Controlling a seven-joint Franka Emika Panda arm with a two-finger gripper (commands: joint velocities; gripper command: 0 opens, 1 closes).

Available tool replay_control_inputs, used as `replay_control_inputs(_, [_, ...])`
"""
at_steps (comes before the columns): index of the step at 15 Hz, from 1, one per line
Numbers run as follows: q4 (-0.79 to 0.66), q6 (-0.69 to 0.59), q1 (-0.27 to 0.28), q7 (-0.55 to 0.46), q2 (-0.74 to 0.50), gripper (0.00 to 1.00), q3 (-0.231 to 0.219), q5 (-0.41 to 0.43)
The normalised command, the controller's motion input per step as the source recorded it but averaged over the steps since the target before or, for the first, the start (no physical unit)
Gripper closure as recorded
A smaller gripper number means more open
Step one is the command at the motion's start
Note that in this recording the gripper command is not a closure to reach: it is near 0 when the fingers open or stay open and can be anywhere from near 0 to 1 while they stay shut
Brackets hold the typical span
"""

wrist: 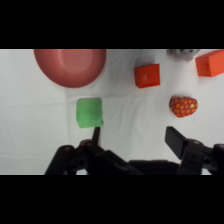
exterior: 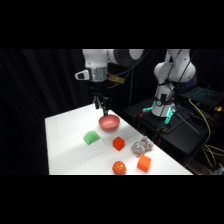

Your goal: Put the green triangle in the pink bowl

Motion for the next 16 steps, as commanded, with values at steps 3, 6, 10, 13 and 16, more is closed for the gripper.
replay_control_inputs(3, [0.03,0.04,0.004,0.02,0.03,0.0,0.039,-0.034])
replay_control_inputs(6, [0.13,0.07,0.026,0.03,0.14,0.0,0.048,-0.072])
replay_control_inputs(10, [0.35,0.03,0.004,0.0,0.37,0.0,0.007,-0.108])
replay_control_inputs(13, [0.53,-0.07,-0.043,-0.04,0.46,0.0,-0.034,-0.091])
replay_control_inputs(16, [0.54,-0.15,-0.072,-0.08,0.39,0.0,-0.038,-0.051])
